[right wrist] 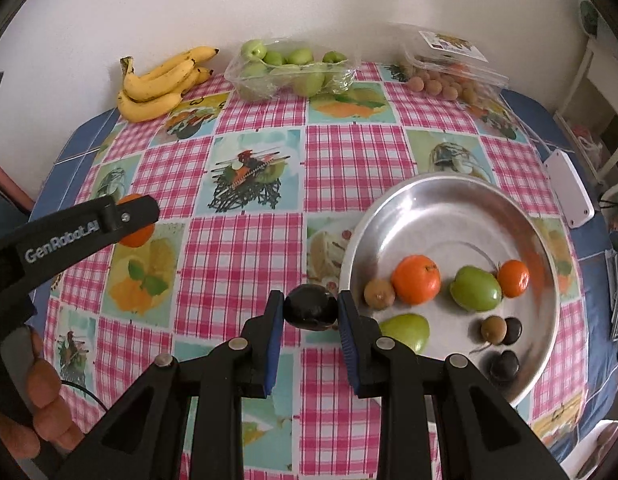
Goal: Organize fruits
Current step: 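Carry the tangerine and dark plum in both tools over the steel bowl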
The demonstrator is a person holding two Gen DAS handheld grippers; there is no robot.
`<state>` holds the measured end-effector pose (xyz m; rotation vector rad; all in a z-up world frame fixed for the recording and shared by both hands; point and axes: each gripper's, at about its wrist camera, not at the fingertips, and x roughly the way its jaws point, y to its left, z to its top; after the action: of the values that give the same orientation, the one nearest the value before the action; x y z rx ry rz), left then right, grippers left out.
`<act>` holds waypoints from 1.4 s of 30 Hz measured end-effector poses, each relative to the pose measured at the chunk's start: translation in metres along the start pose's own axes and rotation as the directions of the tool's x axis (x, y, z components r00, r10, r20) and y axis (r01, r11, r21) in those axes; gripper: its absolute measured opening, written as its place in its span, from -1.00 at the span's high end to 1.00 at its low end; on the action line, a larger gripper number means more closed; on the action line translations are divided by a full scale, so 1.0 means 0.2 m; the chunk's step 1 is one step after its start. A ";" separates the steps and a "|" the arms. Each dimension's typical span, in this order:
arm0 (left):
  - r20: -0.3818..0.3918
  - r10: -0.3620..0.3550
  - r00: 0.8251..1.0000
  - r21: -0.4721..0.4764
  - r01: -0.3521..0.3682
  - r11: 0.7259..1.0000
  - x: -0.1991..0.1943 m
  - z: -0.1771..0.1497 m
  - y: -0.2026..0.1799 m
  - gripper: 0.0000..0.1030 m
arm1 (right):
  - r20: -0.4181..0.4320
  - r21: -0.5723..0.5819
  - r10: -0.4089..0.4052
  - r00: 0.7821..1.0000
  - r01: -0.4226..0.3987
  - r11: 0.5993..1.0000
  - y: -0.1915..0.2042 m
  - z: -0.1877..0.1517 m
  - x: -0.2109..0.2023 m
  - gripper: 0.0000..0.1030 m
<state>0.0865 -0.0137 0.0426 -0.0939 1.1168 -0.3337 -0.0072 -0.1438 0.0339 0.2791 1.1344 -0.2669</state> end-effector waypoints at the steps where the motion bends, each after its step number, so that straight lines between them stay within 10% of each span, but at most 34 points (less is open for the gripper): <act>1: 0.004 0.000 1.000 0.002 0.000 1.000 -0.01 -0.01 -0.01 0.25 | -0.002 0.002 0.004 1.000 -0.004 1.000 -0.01 -0.01 0.00 0.46; 29: -0.027 -0.017 0.999 0.227 0.023 0.974 0.00 -0.20 -0.45 0.25 | -0.003 0.245 -0.017 1.000 0.017 0.969 -0.55 0.00 -0.04 0.44; 42: -0.112 -0.064 0.992 0.420 0.106 0.901 0.05 -0.42 -0.79 0.25 | 0.002 0.403 -0.044 0.999 0.040 0.914 -0.88 -0.04 -0.07 0.44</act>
<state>-0.0189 -0.1590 0.0359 0.2649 1.1134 -0.6603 -0.0806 -0.3037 0.0290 0.6184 1.0686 -0.5424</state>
